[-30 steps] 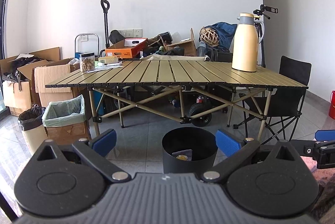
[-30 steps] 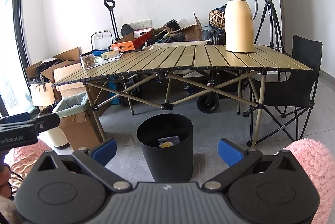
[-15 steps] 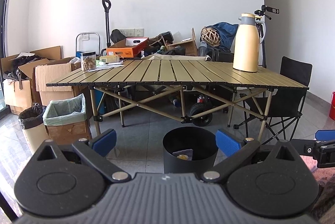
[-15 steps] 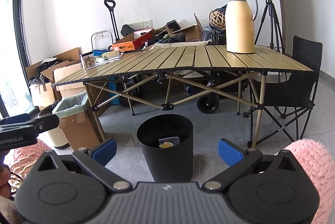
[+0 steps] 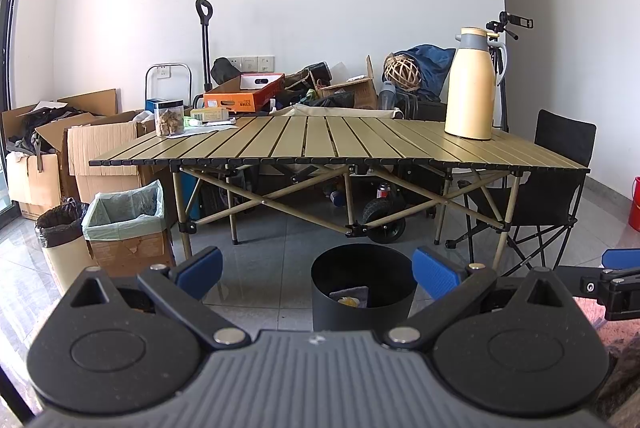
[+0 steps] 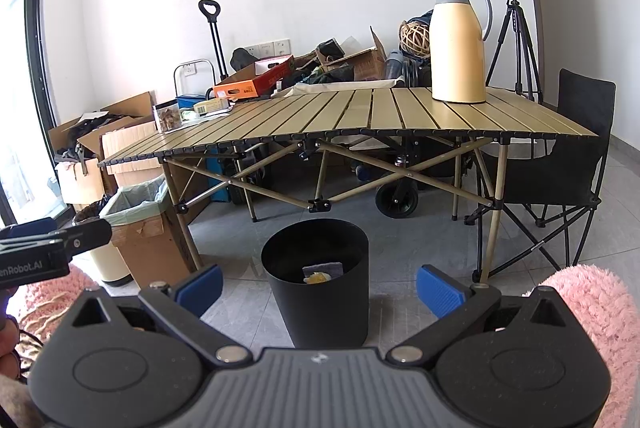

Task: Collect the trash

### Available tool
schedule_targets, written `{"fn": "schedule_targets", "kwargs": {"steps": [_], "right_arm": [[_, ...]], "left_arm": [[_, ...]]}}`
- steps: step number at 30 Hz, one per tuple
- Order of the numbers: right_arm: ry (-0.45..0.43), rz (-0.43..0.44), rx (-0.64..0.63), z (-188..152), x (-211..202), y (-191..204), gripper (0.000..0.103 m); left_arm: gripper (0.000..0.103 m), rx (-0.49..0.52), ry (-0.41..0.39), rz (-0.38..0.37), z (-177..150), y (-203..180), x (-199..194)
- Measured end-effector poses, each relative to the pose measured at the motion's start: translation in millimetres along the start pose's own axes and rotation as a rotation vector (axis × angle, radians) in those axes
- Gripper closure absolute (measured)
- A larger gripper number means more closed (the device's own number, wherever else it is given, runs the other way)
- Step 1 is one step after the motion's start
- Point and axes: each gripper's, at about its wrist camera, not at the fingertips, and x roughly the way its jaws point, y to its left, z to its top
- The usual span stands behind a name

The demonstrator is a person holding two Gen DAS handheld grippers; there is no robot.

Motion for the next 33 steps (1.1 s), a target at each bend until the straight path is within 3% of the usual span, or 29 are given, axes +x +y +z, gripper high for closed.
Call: {"fn": "schedule_targets", "kwargs": {"steps": [33], "right_arm": [[0.000,-0.001,-0.001,2.0,-0.1,-1.2,0.000]], "left_arm": [[0.000,-0.004,-0.004,-0.008,3.3,1.7,-2.9]]}}
